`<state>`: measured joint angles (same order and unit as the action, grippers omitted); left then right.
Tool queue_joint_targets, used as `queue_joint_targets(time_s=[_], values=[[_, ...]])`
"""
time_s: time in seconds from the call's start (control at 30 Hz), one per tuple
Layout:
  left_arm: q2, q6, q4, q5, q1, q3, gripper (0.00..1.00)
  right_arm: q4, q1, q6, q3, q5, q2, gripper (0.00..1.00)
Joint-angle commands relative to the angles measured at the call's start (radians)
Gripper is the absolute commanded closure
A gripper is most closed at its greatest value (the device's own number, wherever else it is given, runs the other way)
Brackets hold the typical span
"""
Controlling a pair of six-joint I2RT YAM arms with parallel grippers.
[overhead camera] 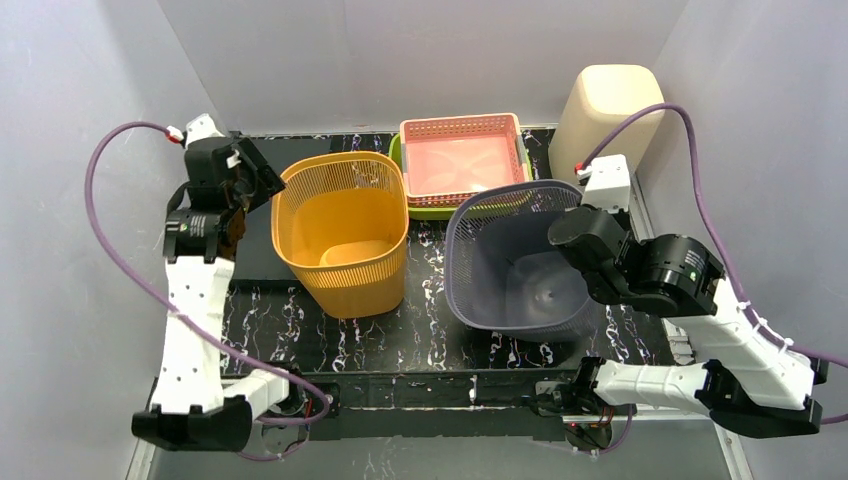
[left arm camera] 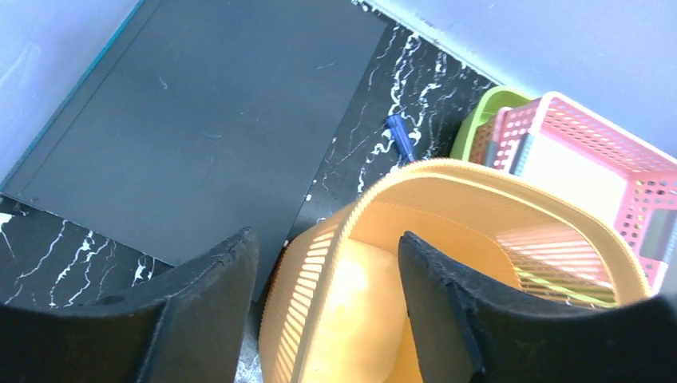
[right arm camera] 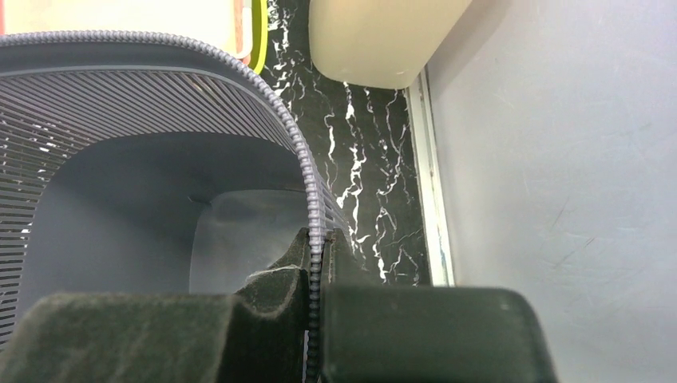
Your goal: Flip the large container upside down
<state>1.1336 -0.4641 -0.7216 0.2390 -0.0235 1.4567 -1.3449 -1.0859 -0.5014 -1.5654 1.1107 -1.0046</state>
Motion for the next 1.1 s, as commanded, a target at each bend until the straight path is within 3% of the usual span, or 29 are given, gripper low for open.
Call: queue_joint_targets(time_s=[0.0,0.17,0.33,0.67,1.07], values=[[-0.112,0.016,-0.088,-0.074,0.007,0.077,0.34,0.047,0.000,0.075,-0.088,0.102,-0.056,0.99],[-0.198,0.027,-0.209,-0.251,0.007,0.090,0.29,0.001,0.001,0.111,-0.066,0.144,-0.165,0.99],[-0.345,-0.039,-0.197,-0.553,0.007,0.033,0.29,0.061,0.001,0.153,-0.044,0.131,-0.179,0.99],[-0.428,-0.103,-0.194,-0.938,0.007,0.027,0.31,0.103,0.001,0.209,-0.018,0.083,-0.223,0.99],[-0.565,-0.027,-0.188,-1.150,0.007,-0.242,0.34,0.178,0.001,0.218,-0.027,-0.010,-0.313,0.99]])
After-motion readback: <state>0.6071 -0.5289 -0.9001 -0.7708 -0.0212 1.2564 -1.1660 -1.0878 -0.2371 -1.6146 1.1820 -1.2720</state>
